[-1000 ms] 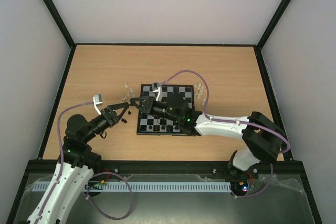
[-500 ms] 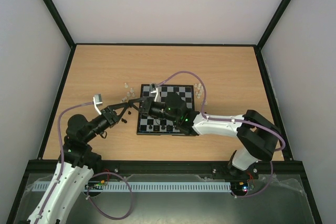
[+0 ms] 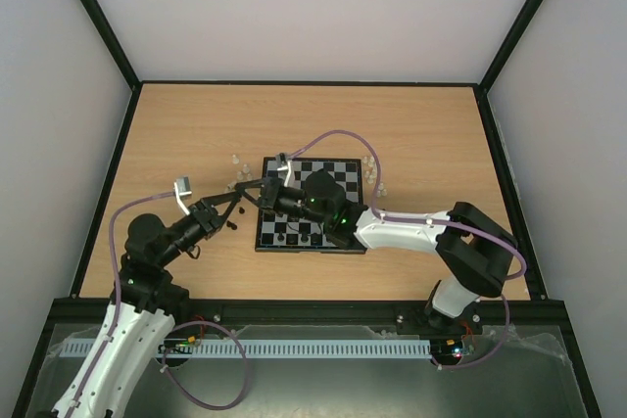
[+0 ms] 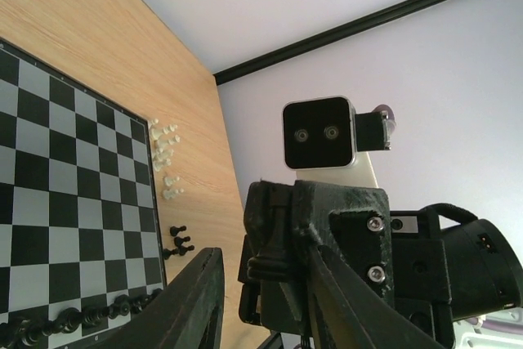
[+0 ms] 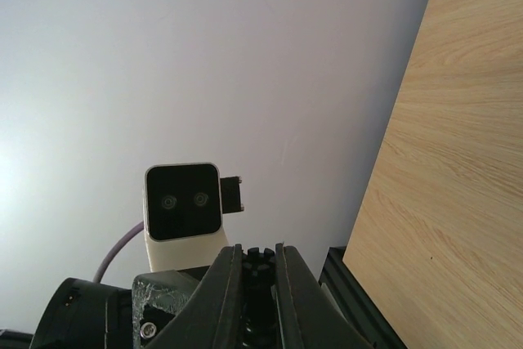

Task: Set up the chess pieces on the board
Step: Place the chess piece on the chessboard.

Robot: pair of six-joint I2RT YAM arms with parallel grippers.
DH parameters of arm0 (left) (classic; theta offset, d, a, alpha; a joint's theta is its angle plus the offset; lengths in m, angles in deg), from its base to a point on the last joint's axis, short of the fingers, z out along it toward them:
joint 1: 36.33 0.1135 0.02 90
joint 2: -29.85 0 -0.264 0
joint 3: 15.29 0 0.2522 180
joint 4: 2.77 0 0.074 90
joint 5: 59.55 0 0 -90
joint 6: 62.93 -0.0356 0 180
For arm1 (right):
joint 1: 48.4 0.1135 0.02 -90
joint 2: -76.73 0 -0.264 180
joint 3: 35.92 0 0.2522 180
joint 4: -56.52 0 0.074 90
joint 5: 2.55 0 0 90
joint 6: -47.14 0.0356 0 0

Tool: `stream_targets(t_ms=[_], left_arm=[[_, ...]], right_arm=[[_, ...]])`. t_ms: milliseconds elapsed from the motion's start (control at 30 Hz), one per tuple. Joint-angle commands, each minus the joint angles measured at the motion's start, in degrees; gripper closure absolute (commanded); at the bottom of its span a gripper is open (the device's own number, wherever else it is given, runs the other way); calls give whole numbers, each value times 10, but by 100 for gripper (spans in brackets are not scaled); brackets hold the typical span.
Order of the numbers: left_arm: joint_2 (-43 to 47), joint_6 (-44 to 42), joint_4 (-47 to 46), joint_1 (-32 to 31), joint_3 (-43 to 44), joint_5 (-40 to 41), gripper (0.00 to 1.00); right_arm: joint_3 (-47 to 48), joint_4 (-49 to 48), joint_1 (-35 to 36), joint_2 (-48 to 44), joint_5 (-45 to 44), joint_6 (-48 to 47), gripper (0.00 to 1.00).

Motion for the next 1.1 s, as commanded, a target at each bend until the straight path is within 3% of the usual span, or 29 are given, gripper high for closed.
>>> stream_targets(t_ms=[0,333,600,767,900,1067], left_arm=[[8,-1,-5,-2,-12,-1,71],[-4,4,-19,-2,-22,2,80],[-6,1,-17,-2,-25,5,82],[-8,-13,-12,-2,-24,-5,82],[-13,-25,-7,-2,-24,-18,82],[-9,-35,2,-2,-24,-31,82]], right_arm=[[31,-21,0,13,4,0,96],[27,-39,2,27,14,9,96],[16,-40,6,26,27,4,95],[-6,-24,7,11,26,-11,91],[-24,-5,6,-11,24,-26,77],[-45,19,6,-38,16,-44,73]])
